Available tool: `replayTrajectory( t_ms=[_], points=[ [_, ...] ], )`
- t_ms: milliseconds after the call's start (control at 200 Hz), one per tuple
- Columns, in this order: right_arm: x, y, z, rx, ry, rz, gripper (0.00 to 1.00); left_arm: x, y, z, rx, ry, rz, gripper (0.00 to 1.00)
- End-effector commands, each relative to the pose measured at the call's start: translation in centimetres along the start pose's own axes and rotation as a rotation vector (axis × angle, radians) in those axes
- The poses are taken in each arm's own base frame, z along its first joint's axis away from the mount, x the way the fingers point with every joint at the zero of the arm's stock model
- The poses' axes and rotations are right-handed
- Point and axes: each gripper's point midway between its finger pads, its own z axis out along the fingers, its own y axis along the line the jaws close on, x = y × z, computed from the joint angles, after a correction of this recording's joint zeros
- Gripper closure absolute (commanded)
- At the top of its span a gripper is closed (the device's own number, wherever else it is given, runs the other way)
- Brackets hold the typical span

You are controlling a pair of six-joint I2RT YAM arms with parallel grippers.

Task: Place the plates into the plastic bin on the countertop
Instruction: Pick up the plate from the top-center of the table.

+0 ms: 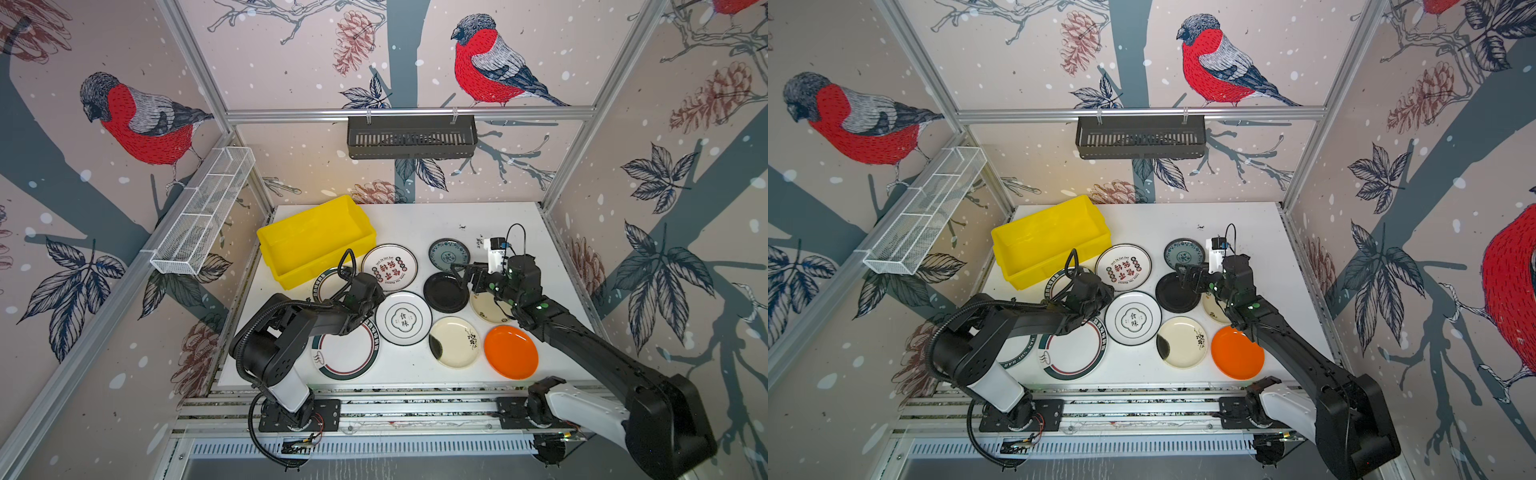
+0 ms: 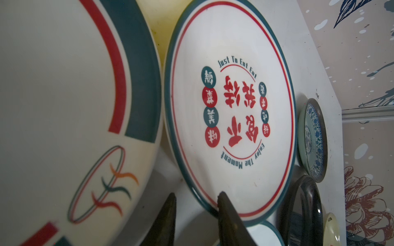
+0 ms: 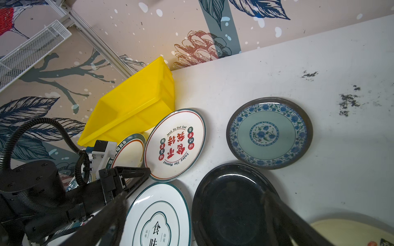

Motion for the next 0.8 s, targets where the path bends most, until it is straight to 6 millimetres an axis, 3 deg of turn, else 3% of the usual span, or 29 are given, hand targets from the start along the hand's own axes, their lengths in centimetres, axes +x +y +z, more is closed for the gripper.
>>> replayTrajectory(
  t_ms=[0,797],
  points=[
    [-0.3,-0.1,-0.1,0.01,-0.011,-0.005,0.0,-1.2,-0.8,0.2,0.023,-0.056,-0.025,0.67],
    [0.2,-0.7,-0.1,0.035,-0.001,-0.003,0.0,-2.4,-0.6,2.4,-0.007,-0.132,-0.09,0.77]
  ],
)
